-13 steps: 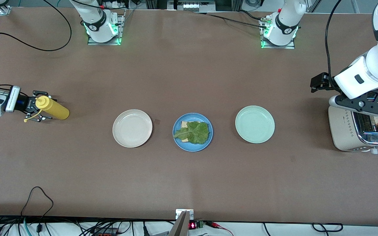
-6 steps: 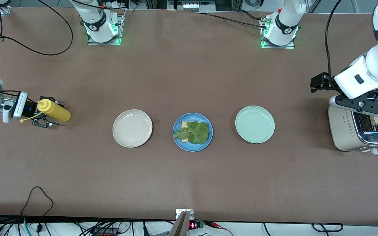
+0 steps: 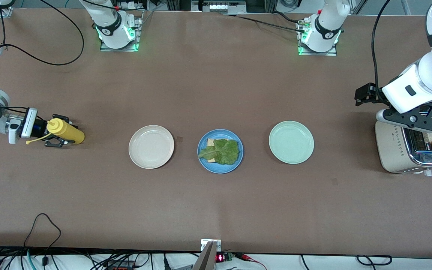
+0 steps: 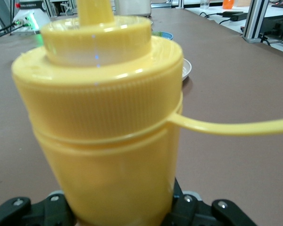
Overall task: Make sandwich in blue plate with both arms
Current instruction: 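Lift the mustard bottle and carry it toward the blue plate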
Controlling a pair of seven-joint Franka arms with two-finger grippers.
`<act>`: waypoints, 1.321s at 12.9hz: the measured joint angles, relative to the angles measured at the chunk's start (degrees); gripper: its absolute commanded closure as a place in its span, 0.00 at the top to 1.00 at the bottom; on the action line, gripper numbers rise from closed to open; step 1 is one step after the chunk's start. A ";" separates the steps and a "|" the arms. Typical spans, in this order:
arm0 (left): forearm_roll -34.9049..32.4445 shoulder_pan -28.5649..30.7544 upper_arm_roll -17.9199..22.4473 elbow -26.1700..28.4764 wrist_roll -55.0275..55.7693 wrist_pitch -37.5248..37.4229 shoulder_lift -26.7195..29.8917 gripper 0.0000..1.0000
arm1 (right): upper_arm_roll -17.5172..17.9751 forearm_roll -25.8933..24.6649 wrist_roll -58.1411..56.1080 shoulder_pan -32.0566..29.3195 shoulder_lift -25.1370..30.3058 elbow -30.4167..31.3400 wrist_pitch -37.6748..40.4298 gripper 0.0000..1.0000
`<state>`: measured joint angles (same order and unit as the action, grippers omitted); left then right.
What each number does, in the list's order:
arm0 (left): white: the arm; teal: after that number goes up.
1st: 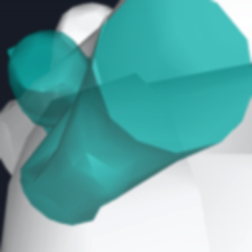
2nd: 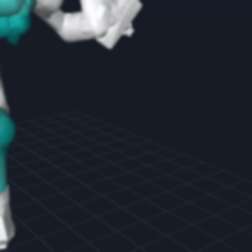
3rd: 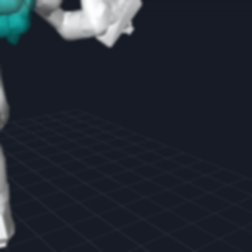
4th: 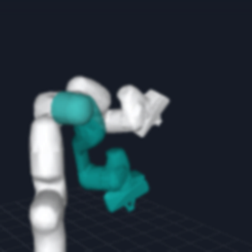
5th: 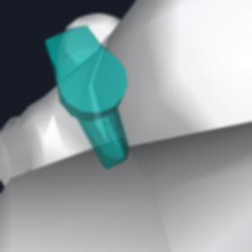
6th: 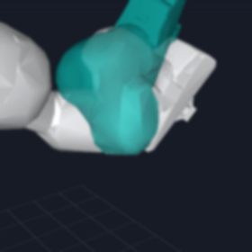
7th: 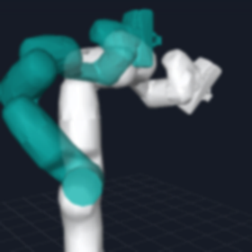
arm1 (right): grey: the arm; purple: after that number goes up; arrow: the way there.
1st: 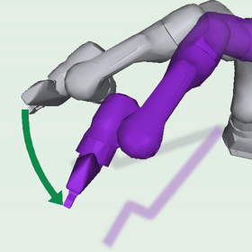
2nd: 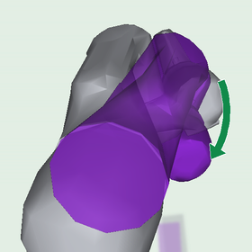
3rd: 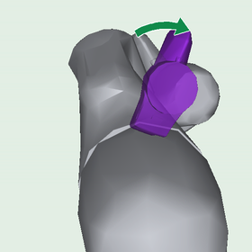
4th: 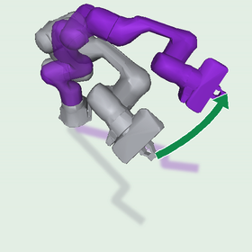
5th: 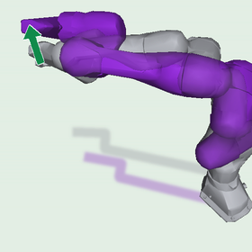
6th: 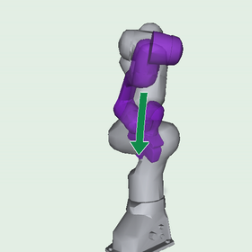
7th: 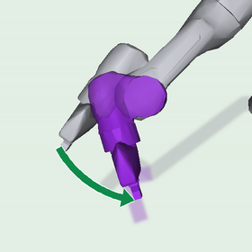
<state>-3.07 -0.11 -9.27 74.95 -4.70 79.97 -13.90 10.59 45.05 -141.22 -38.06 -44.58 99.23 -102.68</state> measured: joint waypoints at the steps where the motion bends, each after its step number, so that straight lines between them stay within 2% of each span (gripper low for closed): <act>1: 0.00 0.00 0.00 0.00 0.00 0.00 0.00 1.00 | 0.61 -0.34 0.85 1.06 0.42 -0.15 -1.77 0.00; 3: 0.00 0.00 0.00 0.00 0.00 0.00 0.00 1.00 | 1.40 -2.52 5.46 4.14 2.80 -0.57 -5.39 0.00; 5: 0.00 0.00 0.00 0.00 0.00 -0.02 0.00 1.00 | 1.77 -5.53 10.97 7.92 7.45 -0.83 -7.84 0.00; 10: 0.00 0.01 0.00 0.00 0.00 -0.04 0.00 1.00 | 2.26 -16.68 27.44 19.32 18.87 0.20 -13.52 0.00; 13: 0.00 0.01 0.00 0.00 0.00 -0.04 0.00 1.00 | 2.38 -24.95 41.38 26.89 21.80 1.15 -16.62 0.00; 17: 0.00 0.01 0.00 0.00 0.00 -0.05 0.00 1.00 | 2.55 -36.97 63.05 37.16 23.07 1.33 -19.14 0.00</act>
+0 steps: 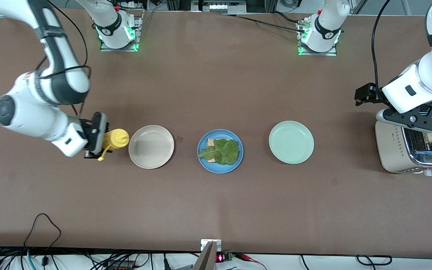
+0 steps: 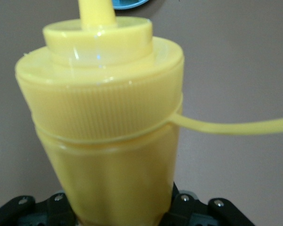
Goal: Make sandwich in blue plate with both arms
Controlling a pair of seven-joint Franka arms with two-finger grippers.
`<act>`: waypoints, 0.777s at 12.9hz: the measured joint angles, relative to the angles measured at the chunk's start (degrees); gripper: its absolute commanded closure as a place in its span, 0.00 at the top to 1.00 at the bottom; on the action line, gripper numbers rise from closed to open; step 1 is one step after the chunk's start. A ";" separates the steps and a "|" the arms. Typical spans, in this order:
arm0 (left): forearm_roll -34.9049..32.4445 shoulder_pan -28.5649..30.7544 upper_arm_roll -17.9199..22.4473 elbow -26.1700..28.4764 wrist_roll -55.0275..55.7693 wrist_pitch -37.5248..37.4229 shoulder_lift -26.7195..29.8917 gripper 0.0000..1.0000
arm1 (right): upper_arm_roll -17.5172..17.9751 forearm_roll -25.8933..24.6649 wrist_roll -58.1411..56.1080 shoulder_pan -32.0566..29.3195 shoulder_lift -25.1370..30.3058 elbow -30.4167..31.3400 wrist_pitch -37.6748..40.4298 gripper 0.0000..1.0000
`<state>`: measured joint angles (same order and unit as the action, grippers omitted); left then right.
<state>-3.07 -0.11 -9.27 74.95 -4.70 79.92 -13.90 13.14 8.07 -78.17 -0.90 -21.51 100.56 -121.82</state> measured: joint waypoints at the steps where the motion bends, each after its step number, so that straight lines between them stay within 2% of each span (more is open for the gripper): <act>1: 0.00 0.00 0.00 0.00 0.00 0.00 0.00 1.00 | 0.05 -3.48 5.18 2.65 0.01 0.08 -0.65 0.00; 4: 0.00 0.00 0.00 0.00 0.00 0.00 0.00 1.00 | 0.10 -12.37 18.64 10.88 -0.54 1.03 -1.78 0.00; 7: 0.00 0.00 0.00 0.00 0.00 0.00 0.00 1.00 | 0.02 -21.35 30.64 18.03 -3.35 1.06 -2.52 0.00; 9: 0.00 0.00 0.00 0.00 0.00 0.00 0.00 1.00 | -1.03 -23.64 33.49 20.99 -5.80 0.31 -2.97 0.00; 10: 0.00 0.00 0.00 0.00 0.00 0.00 0.00 1.00 | -3.09 -23.89 33.51 22.97 -7.12 -0.58 -3.00 0.00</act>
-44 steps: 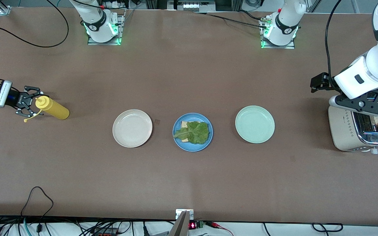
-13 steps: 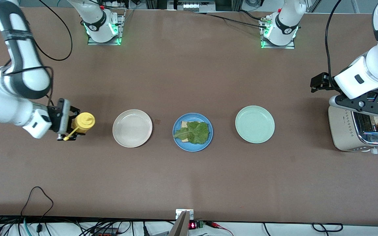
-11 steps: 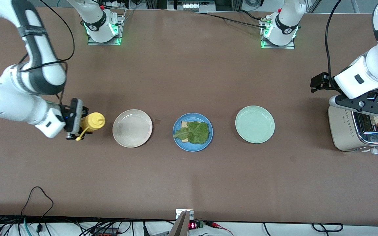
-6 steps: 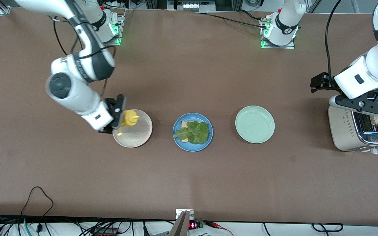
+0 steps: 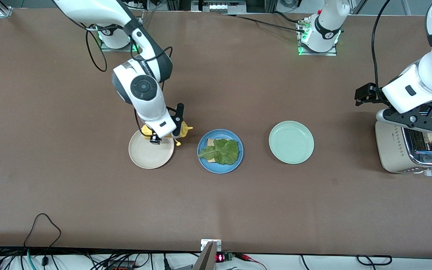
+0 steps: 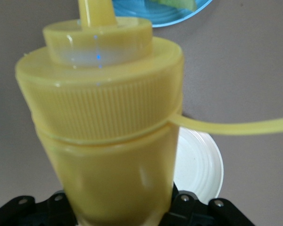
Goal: Make sandwich in blue plate with both arms
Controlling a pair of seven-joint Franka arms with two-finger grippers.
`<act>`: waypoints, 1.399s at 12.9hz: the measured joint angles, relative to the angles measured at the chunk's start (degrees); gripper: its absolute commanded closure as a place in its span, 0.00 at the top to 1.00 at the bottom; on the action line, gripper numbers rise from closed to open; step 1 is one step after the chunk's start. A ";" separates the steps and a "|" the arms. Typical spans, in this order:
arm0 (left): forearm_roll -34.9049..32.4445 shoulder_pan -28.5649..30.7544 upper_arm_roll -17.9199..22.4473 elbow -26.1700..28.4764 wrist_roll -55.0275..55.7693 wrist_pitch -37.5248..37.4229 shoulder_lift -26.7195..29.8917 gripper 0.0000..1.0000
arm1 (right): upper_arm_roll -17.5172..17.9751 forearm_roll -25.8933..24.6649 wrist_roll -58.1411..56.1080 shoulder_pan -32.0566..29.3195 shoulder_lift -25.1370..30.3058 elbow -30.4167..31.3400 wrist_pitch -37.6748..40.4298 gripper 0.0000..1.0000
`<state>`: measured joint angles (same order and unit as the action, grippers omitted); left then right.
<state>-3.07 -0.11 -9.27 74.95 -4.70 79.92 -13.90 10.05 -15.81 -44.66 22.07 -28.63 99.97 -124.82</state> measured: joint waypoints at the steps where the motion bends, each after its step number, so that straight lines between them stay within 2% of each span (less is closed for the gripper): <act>1: 0.00 0.00 0.00 0.00 0.00 0.00 0.00 1.00 | -3.25 -0.04 0.00 2.96 -1.52 -1.18 -0.02 0.00; 3: 0.00 0.01 0.00 0.00 0.00 0.00 0.00 1.00 | -9.36 -0.05 0.25 9.28 -4.97 -3.74 -0.06 0.00; 4: 0.00 0.01 0.00 0.00 0.00 -0.01 0.00 1.00 | -10.76 -0.05 1.05 11.29 -6.58 -4.82 -0.08 0.00; 7: 0.00 0.00 0.00 0.00 0.00 -0.01 0.00 1.00 | -11.62 -0.05 1.89 12.70 -8.74 -6.42 -0.09 0.00; 11: 0.00 -0.22 -0.97 0.00 0.00 -0.01 0.00 1.00 | -12.55 0.22 1.98 11.31 -8.18 -7.37 -0.04 0.00; 13: 0.00 -0.28 -1.26 0.00 0.06 -0.01 0.00 1.00 | -10.37 1.19 1.52 5.66 -6.10 -7.55 0.38 0.00; 15: 0.00 -0.24 -1.26 0.00 0.06 -0.01 0.00 1.00 | -4.10 2.20 -2.17 -4.11 -2.79 -7.21 2.61 0.00; 16: 0.00 -0.22 -1.25 0.00 0.06 -0.01 0.00 1.00 | -1.58 4.11 -6.12 -8.92 -0.76 -6.69 3.80 0.00; 18: 0.00 -0.15 -1.24 0.00 0.07 -0.01 0.00 1.00 | 0.49 10.27 -18.44 -16.99 3.19 -5.58 7.64 0.00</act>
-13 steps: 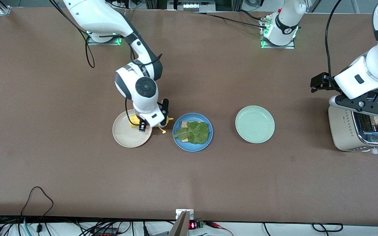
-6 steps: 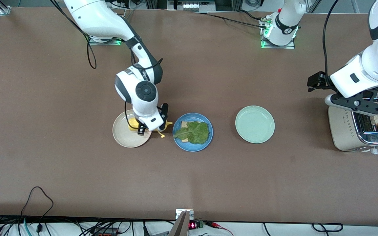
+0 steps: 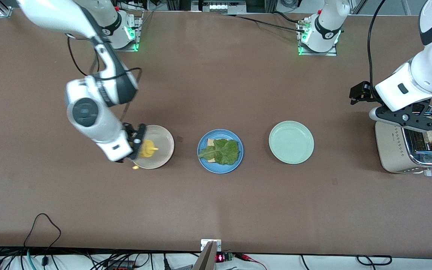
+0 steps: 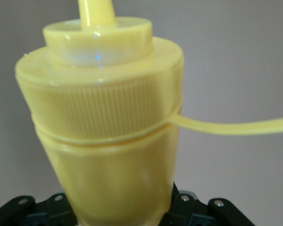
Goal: Make sandwich in blue plate with both arms
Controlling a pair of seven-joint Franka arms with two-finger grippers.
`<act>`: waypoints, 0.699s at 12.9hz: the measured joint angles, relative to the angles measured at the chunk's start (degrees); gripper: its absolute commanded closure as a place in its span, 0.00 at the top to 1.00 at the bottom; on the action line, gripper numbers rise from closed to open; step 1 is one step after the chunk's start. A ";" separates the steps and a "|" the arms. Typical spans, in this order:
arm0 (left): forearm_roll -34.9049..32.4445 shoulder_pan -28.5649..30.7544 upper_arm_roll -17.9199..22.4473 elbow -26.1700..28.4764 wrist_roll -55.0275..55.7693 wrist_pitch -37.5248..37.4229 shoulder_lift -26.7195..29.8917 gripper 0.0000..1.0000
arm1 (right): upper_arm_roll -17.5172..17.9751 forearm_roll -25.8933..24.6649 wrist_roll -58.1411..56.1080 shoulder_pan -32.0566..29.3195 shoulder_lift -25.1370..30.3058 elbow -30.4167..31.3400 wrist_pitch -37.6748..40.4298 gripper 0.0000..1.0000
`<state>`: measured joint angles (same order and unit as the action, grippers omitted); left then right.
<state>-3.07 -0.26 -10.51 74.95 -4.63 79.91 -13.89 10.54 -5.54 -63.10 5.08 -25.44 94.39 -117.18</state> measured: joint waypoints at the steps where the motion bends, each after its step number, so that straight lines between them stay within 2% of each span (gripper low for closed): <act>1: 0.00 0.03 0.00 0.00 0.00 0.00 0.00 1.00 | 0.15 3.39 -8.01 -3.83 1.56 0.42 1.81 0.00; 5: 0.00 0.02 -0.01 -0.01 0.00 0.00 0.00 1.00 | 0.19 15.77 -39.02 -20.49 3.50 1.55 8.50 0.00; 9: 0.00 0.30 0.06 -0.01 0.04 0.00 0.00 1.00 | 0.28 24.16 -58.62 -33.56 1.65 2.77 13.57 0.00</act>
<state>-3.07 0.04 -10.45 74.94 -4.59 79.91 -13.90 10.82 18.62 -121.72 -28.48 -23.79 97.16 -103.62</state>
